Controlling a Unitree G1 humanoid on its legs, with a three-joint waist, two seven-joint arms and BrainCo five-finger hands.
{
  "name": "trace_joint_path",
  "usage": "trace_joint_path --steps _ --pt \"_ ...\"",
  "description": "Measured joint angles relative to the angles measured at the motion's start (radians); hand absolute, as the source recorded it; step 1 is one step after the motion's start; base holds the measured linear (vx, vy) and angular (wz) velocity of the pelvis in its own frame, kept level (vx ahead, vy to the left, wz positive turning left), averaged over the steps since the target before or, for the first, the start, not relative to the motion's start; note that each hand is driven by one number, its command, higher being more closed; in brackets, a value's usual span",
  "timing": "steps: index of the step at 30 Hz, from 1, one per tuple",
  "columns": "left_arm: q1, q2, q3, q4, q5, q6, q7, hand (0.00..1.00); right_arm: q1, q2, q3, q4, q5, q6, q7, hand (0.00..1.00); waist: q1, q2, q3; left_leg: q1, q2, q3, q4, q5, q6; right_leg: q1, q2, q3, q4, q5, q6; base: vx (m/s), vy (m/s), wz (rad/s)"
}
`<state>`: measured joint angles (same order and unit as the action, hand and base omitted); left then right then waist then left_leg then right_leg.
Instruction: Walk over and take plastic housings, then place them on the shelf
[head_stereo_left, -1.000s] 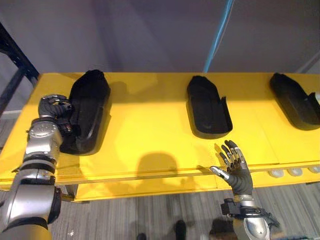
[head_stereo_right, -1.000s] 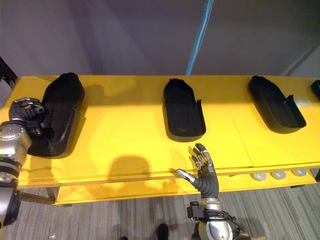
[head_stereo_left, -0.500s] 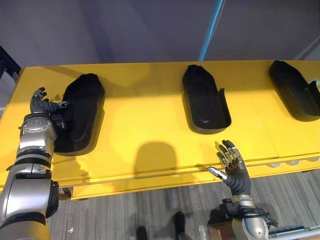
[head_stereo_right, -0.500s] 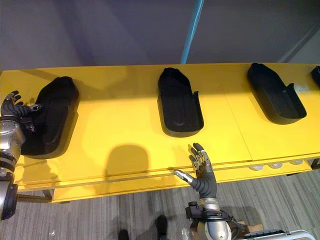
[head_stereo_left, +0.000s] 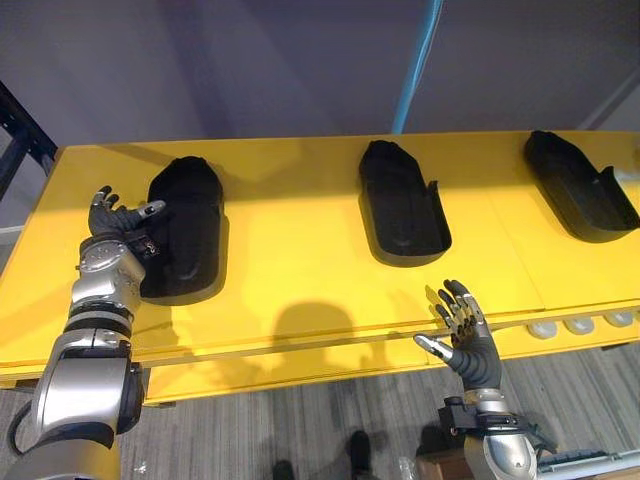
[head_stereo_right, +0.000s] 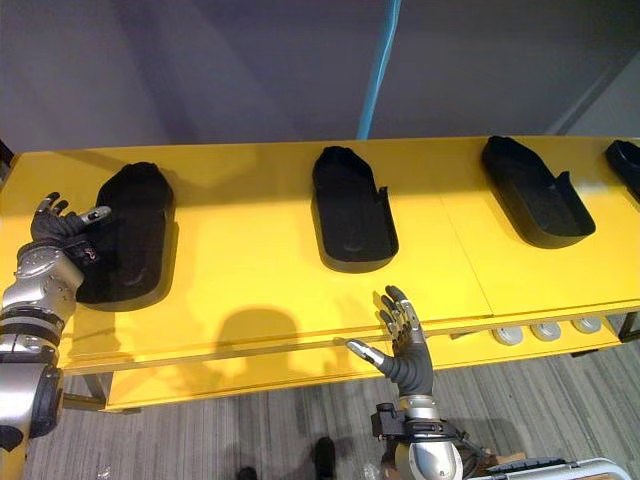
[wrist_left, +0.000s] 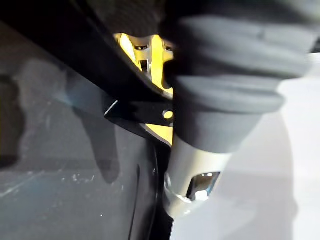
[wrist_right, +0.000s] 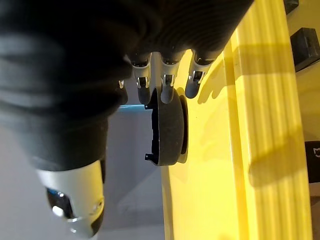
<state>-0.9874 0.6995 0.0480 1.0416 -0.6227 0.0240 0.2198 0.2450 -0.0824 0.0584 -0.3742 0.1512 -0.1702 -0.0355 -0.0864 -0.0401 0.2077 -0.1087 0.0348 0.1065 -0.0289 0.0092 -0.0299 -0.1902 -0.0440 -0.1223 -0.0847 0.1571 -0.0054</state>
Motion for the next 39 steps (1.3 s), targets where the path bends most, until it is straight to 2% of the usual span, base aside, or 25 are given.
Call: trace_joint_path --steps 6,8,11,13,14,16,18,19,22,23,24,26,27,28,29,30,31,32,33,34,35,36,37,38,39 --pt "0.025 -0.013 0.108 -0.042 0.109 0.023 0.112 0.00 0.014 -0.002 0.002 0.000 -0.002 0.000 0.000 0.00 0.004 0.001 0.001 0.025 0.001 0.000 -0.002 0.001 0.000 0.023 0.001 0.001 0.000 0.000 0.000 0.00 0.000 0.00" --pt "0.109 -0.013 0.196 -0.227 0.205 0.000 0.183 0.00 0.038 -0.006 0.002 0.005 -0.009 -0.002 0.004 0.00 0.009 0.002 0.000 0.031 0.001 0.000 -0.001 0.001 0.000 0.030 0.001 0.001 0.000 0.000 0.000 0.00 0.000 0.00" --pt "0.184 -0.012 0.273 -0.357 0.338 -0.028 0.281 0.00 0.059 -0.008 0.002 0.028 -0.013 -0.012 0.007 0.00 0.020 0.003 0.000 0.049 0.001 -0.001 -0.001 0.001 0.000 0.048 0.002 -0.002 0.000 0.000 0.000 0.00 0.000 0.00" --pt "0.342 -0.029 0.351 -0.624 0.466 -0.051 0.369 0.00 0.074 -0.005 -0.003 0.049 -0.013 -0.034 0.007 0.00 0.021 0.011 -0.006 0.062 0.001 -0.005 -0.003 0.001 0.000 0.062 0.002 -0.006 0.000 -0.001 0.000 -0.03 0.031 0.07" --pt "0.381 -0.044 0.367 -0.692 0.493 -0.063 0.381 0.00 0.081 -0.004 -0.008 0.049 -0.013 -0.042 0.006 0.00 0.022 0.016 -0.010 0.061 0.000 -0.009 -0.004 0.001 0.000 0.063 0.001 -0.009 0.000 -0.002 0.001 -0.03 0.036 0.18" --pt "0.524 -0.149 0.401 -0.892 0.611 -0.103 0.416 0.00 0.109 0.003 -0.031 0.049 -0.013 -0.051 0.004 0.00 0.028 0.045 -0.039 0.065 -0.005 -0.025 -0.015 0.003 0.003 0.071 -0.004 -0.028 0.000 -0.009 0.007 -0.01 0.042 0.23" --pt "0.721 -0.344 0.399 -1.132 0.672 -0.131 0.428 0.00 0.109 0.014 -0.063 0.075 -0.015 -0.056 0.002 0.00 0.043 0.072 -0.070 0.104 -0.006 -0.021 -0.036 0.003 0.003 0.100 -0.005 -0.025 0.000 -0.019 0.013 0.04 0.054 0.01" --pt "0.864 -0.494 0.381 -1.282 0.717 -0.162 0.423 0.00 0.101 0.036 -0.089 0.087 -0.021 -0.061 -0.006 0.00 0.043 0.080 -0.082 0.114 -0.005 -0.014 -0.017 -0.022 -0.007 0.116 -0.004 -0.020 0.000 -0.032 0.014 0.05 0.045 -0.11" --pt "1.125 -0.725 0.242 -1.479 0.762 -0.211 0.415 0.00 0.061 0.079 -0.121 0.087 -0.023 -0.073 -0.030 0.00 0.056 0.080 -0.083 0.056 0.018 0.013 0.194 -0.135 -0.015 0.122 0.012 0.033 0.007 -0.037 0.019 0.02 0.043 -0.50" --pt "1.189 -0.750 0.161 -1.512 0.761 -0.224 0.404 0.00 0.032 0.081 -0.127 0.087 -0.024 -0.074 -0.046 0.00 0.064 0.081 -0.082 0.034 0.031 -0.006 0.300 -0.181 -0.030 0.123 0.030 0.074 0.011 -0.038 0.019 -0.02 0.057 -0.96" --pt "1.210 -0.751 0.133 -1.525 0.762 -0.232 0.391 0.00 0.021 0.081 -0.129 0.087 -0.027 -0.075 -0.055 0.00 0.072 0.079 -0.081 0.019 0.032 -0.042 0.362 -0.194 -0.036 0.119 0.037 0.107 0.021 -0.038 0.019 -0.04 0.049 -1.44" --pt "1.258 -0.754 0.058 -1.575 0.741 -0.275 0.377 0.00 -0.032 0.073 -0.129 0.083 -0.041 -0.086 -0.086 0.00 0.088 0.092 -0.082 -0.002 0.004 -0.293 0.533 -0.255 -0.066 0.083 0.081 0.247 0.102 -0.049 0.027 0.00 0.127 -2.11" --pt "1.263 -0.753 0.024 -1.592 0.741 -0.297 0.364 0.00 -0.041 0.057 -0.129 0.075 -0.041 -0.086 -0.107 0.00 0.102 0.104 -0.086 0.016 -0.023 -0.443 0.605 -0.306 -0.106 0.045 0.129 0.336 0.179 -0.072 0.035 -0.02 0.202 -2.38" --pt "1.262 -0.755 0.001 -1.593 0.726 -0.312 0.357 0.00 -0.044 0.046 -0.128 0.066 -0.040 -0.086 -0.117 0.00 0.103 0.108 -0.089 0.037 -0.042 -0.533 0.641 -0.335 -0.123 0.016 0.159 0.387 0.244 -0.093 0.041 -0.06 0.201 -2.09" --pt "1.259 -0.757 -0.011 -1.592 0.697 -0.323 0.345 0.00 -0.037 0.039 -0.129 0.050 -0.039 -0.085 -0.127 0.00 0.099 0.109 -0.092 0.055 -0.060 -0.574 0.659 -0.357 -0.120 -0.008 0.180 0.421 0.295 -0.112 0.048 -0.09 0.232 -1.83" --pt "1.252 -0.759 -0.027 -1.591 0.614 -0.340 0.314 0.00 -0.002 0.039 -0.137 -0.009 -0.038 -0.085 -0.142 0.00 0.091 0.105 -0.096 0.080 -0.085 -0.610 0.668 -0.395 -0.085 -0.058 0.215 0.480 0.382 -0.143 0.059 -0.15 0.287 -1.59" --pt "1.244 -0.758 -0.044 -1.589 0.578 -0.341 0.295 0.00 0.047 0.043 -0.152 -0.079 -0.032 -0.085 -0.148 0.00 0.066 0.098 -0.092 0.095 -0.101 -0.611 0.659 -0.433 -0.047 -0.097 0.233 0.521 0.443 -0.165 0.075 -0.16 0.277 -1.39" --pt "1.237 -0.758 -0.055 -1.589 0.576 -0.341 0.288 0.00 0.070 0.048 -0.165 -0.109 -0.025 -0.085 -0.149 0.00 0.060 0.093 -0.090 0.098 -0.104 -0.596 0.642 -0.449 -0.023 -0.115 0.237 0.537 0.465 -0.170 0.082 -0.28 0.304 -0.99" --pt "1.219 -0.758 -0.077 -1.589 0.572 -0.342 0.268 0.00 0.108 0.065 -0.196 -0.155 -0.017 -0.085 -0.151 0.00 0.038 0.076 -0.082 0.111 -0.109 -0.550 0.602 -0.482 0.023 -0.141 0.248 0.578 0.483 -0.167 0.097 -0.34 0.319 -1.24" --pt "1.200 -0.758 -0.095 -1.589 0.567 -0.342 0.249 0.00 0.144 0.095 -0.221 -0.192 -0.017 -0.083 -0.152 0.00 0.046 0.053 -0.073 0.117 -0.126 -0.488 0.591 -0.493 0.050 -0.142 0.251 0.639 0.457 -0.147 0.114 -0.37 0.337 -1.45" --pt "1.198 -0.758 -0.101 -1.589 0.564 -0.343 0.248 0.00 0.159 0.105 -0.224 -0.214 -0.017 -0.083 -0.154 0.00 0.051 0.043 -0.074 0.116 -0.129 -0.448 0.583 -0.487 0.060 -0.139 0.246 0.662 0.415 -0.143 0.111 -0.34 0.338 -2.15" --pt "1.197 -0.757 -0.104 -1.592 0.564 -0.346 0.240 0.00 0.173 0.111 -0.224 -0.241 -0.013 -0.082 -0.154 0.00 0.061 0.040 -0.077 0.116 -0.121 -0.359 0.537 -0.448 0.100 -0.130 0.213 0.653 0.293 -0.149 0.090 -0.36 0.312 -2.59" --pt "1.185 -0.756 -0.099 -1.588 0.564 -0.350 0.227 0.00 0.172 0.114 -0.226 -0.238 -0.010 -0.085 -0.153 0.00 0.071 0.037 -0.074 0.116 -0.101 -0.241 0.480 -0.403 0.118 -0.165 0.157 0.490 0.248 -0.143 0.070 -0.43 0.322 -3.29" --pt "1.167 -0.754 -0.097 -1.573 0.564 -0.350 0.212 0.00 0.179 0.121 -0.242 -0.226 -0.015 -0.082 -0.151 0.00 0.085 0.003 -0.078 0.118 -0.098 -0.130 0.419 -0.365 0.133 -0.199 0.091 0.247 0.253 -0.140 0.061 -0.28 0.175 -2.52" --pt "1.163 -0.753 -0.094 -1.568 0.564 -0.350 0.209 0.00 0.180 0.122 -0.247 -0.221 -0.021 -0.081 -0.152 0.00 0.089 -0.005 -0.079 0.122 -0.098 -0.102 0.402 -0.354 0.134 -0.200 0.076 0.195 0.255 -0.140 0.057 -0.25 0.122 -2.60"
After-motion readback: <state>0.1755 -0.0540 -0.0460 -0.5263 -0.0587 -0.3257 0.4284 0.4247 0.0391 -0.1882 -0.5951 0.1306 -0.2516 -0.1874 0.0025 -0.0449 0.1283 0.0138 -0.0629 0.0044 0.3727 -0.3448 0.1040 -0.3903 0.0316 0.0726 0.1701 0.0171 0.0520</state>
